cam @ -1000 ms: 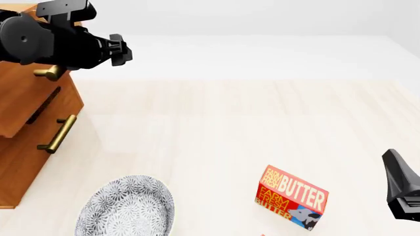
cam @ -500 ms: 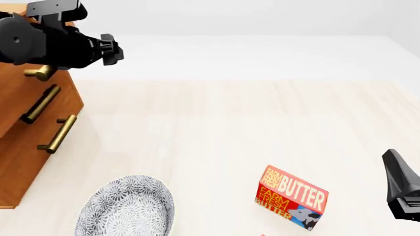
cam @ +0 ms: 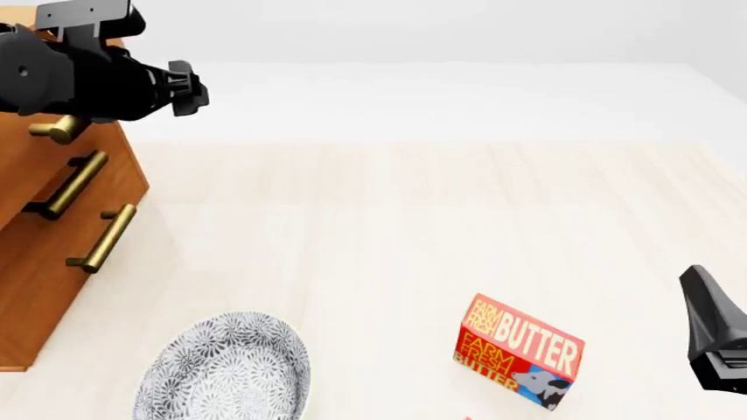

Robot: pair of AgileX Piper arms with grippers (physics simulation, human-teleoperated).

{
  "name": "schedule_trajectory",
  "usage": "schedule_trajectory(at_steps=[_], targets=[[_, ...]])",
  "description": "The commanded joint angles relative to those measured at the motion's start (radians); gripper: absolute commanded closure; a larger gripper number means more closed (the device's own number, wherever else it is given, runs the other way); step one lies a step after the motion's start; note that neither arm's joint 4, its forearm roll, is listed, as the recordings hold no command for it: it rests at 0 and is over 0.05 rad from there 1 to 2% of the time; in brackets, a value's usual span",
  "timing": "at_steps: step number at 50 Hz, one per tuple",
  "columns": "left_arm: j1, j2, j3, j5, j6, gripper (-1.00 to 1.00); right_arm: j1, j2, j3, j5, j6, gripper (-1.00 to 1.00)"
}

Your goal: Put the chocolate pudding in the top drawer of the cabinet and close it.

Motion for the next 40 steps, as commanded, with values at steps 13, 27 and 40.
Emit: schedule_trajectory(at_steps=[13, 27, 40], targets=[[0.039, 0.085, 0.048, -0.020, 0.022, -1.00, 0.000, 0.000, 0.000, 0.000, 0.000, -1.00], [0.063, 0.081, 0.057, -0.024, 0.032, -1.00, 0.000, 0.000, 0.000, 0.000, 0.000, -1.00], [0.086, 0.083, 0.063, -0.036, 0.048, -1.00, 0.000, 0.000, 0.000, 0.000, 0.000, -1.00]])
